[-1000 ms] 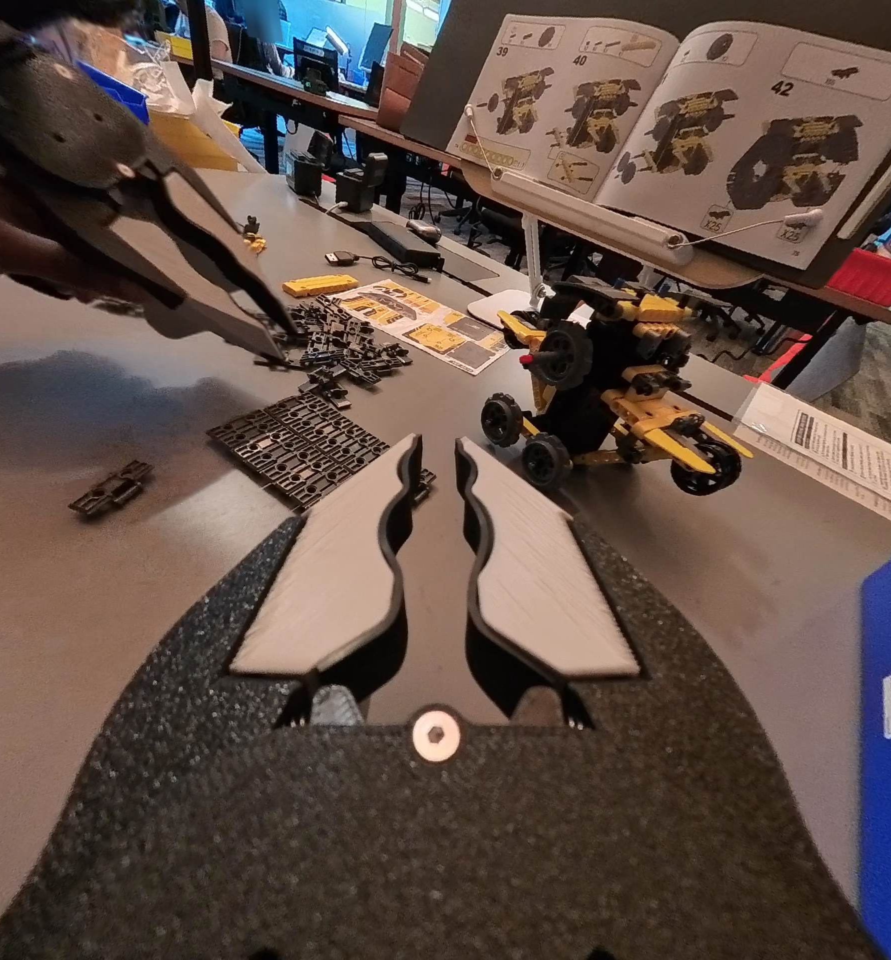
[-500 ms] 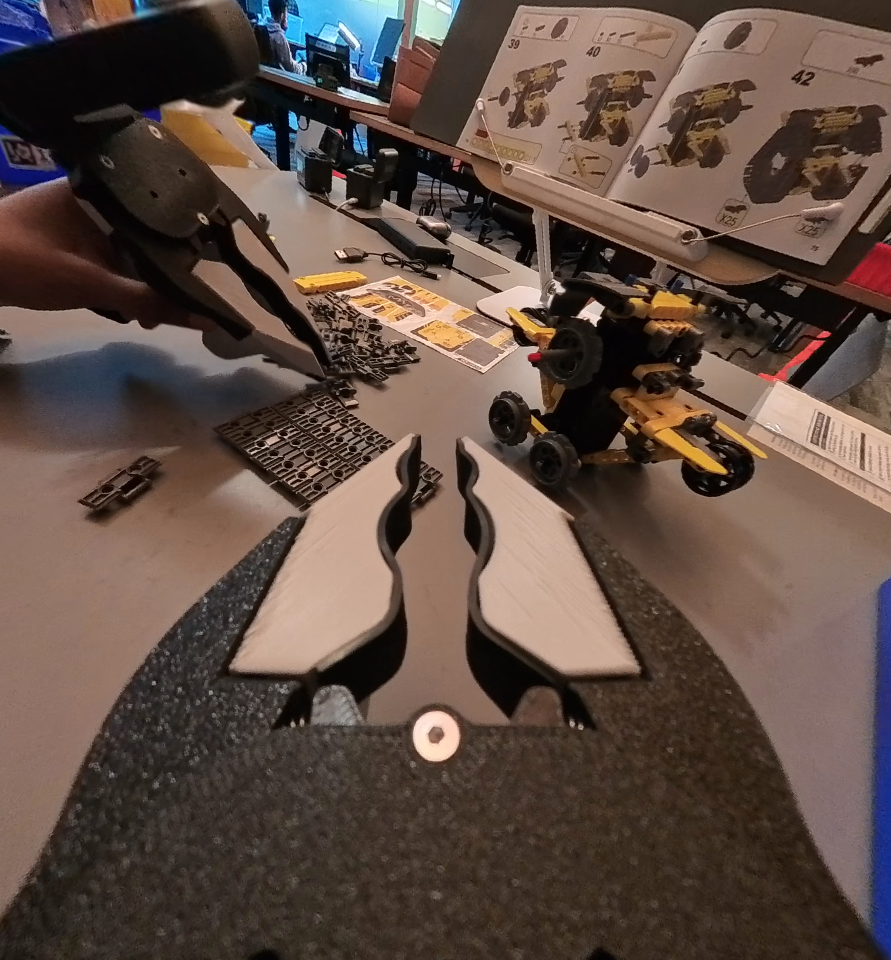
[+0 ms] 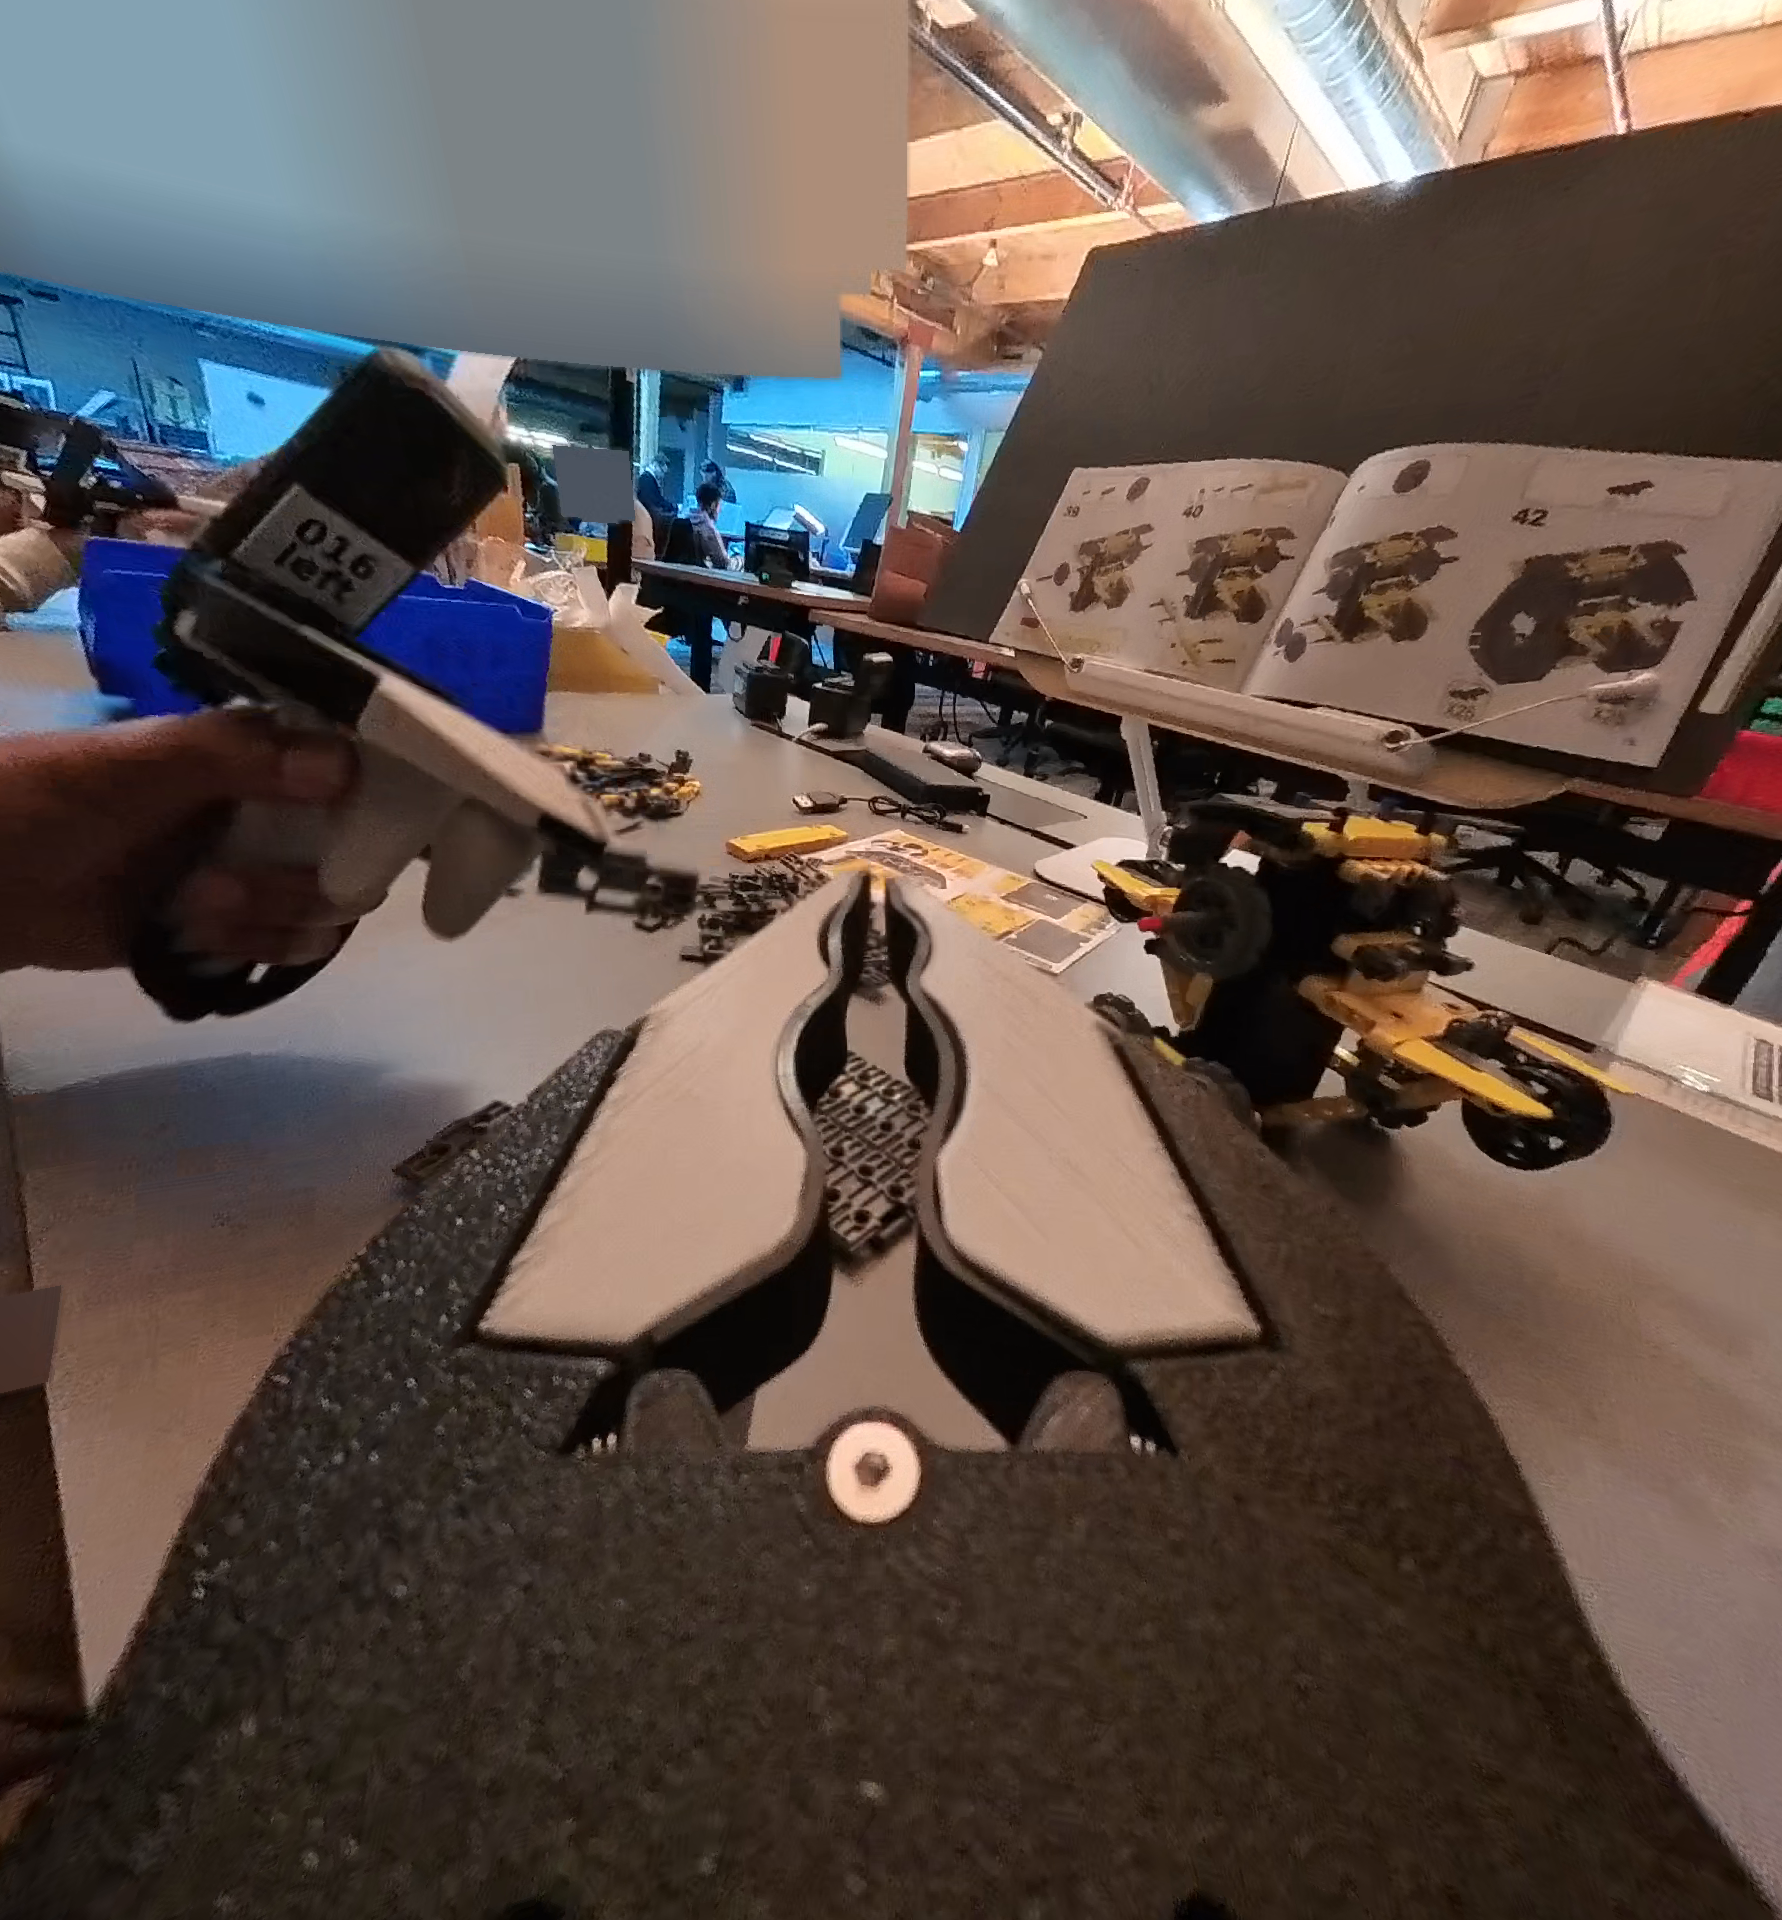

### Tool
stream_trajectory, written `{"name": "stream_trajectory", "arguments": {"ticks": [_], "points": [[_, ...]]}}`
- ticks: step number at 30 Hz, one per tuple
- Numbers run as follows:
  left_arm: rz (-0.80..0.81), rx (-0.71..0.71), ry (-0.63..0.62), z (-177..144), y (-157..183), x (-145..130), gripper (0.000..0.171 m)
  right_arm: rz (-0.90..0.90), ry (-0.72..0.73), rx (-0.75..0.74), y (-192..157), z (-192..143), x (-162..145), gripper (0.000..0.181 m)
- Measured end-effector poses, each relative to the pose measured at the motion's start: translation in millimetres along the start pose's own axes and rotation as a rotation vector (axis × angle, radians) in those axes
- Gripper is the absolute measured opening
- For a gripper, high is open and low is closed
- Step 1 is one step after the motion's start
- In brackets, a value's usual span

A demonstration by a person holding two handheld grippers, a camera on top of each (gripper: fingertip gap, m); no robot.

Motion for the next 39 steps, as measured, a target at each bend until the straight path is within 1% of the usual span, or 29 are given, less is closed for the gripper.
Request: {"name": "stream_trajectory", "arguments": {"ticks": [3, 6, 11, 13, 14, 16, 18, 20, 22, 23, 25, 27, 31, 35, 39], "points": [[-0.009, 0.069, -0.095, 10.1, -6.7, -27.7, 0.006, 0.058, 0.014, -0.006, 7.1, -2.3, 0.6, 0.003], [0.037, 0.162, -0.208, 15.2, -11.9, -52.0, 0.006, 0.124, 0.044, -0.015, 15.4, -6.4, 2.5, 0.003], [0.139, 0.283, -0.314, 16.4, -19.5, -64.6, 0.006, 0.219, 0.084, -0.002, 23.7, -12.0, 5.2, 0.007], [0.117, 0.254, -0.280, 17.0, -15.7, -60.7, 0.006, 0.200, 0.077, 0.035, 15.6, -11.3, 6.0, 0.010], [0.081, 0.217, -0.245, 16.8, -12.0, -56.6, 0.006, 0.173, 0.056, 0.064, 7.9, -9.2, 4.7, 0.013], [-0.007, 0.116, -0.139, 13.7, -3.1, -42.5, 0.006, 0.118, -0.019, 0.103, -7.3, -2.8, -1.7, 0.021], [-0.071, 0.025, -0.024, 6.5, 3.5, -26.3, 0.006, 0.108, -0.093, 0.140, -21.7, 4.6, -7.9, 0.031], [-0.099, -0.020, 0.044, 0.0, 5.4, -16.7, 0.005, 0.168, -0.151, 0.200, -36.8, 11.3, -12.5, 0.041], [-0.088, -0.033, 0.062, -2.8, 6.8, -13.8, 0.005, 0.275, -0.196, 0.282, -52.3, 16.4, -14.9, 0.054], [-0.079, -0.030, 0.063, -3.2, 7.3, -13.6, 0.005, 0.327, -0.210, 0.321, -58.9, 18.3, -14.9, 0.058], [-0.067, -0.043, 0.072, -2.8, 11.6, -12.2, 0.005, 0.403, -0.208, 0.370, -67.8, 21.4, -13.2, 0.059], [-0.071, -0.064, 0.079, -1.8, 16.1, -10.8, 0.005, 0.425, -0.210, 0.376, -71.3, 24.1, -13.9, 0.058], [-0.066, -0.080, 0.083, 0.6, 21.3, -10.7, 0.005, 0.398, -0.225, 0.362, -73.2, 25.5, -15.6, 0.053], [-0.066, -0.091, 0.082, 2.0, 25.0, -11.2, 0.005, 0.365, -0.235, 0.355, -75.9, 25.2, -16.8, 0.039], [-0.059, -0.097, 0.065, 2.3, 25.7, -14.1, 0.006, 0.337, -0.249, 0.354, -78.1, 23.7, -18.4, 0.039]]}}
Point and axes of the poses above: each gripper's, where its closed fingertips meet, z out along the fingers, x out of its top, y = z × x across the jaws, the point moved 1 cm from there along -z, back along the fingers, and after that the axes turned 1 degree about x, right-handed, at the moved point
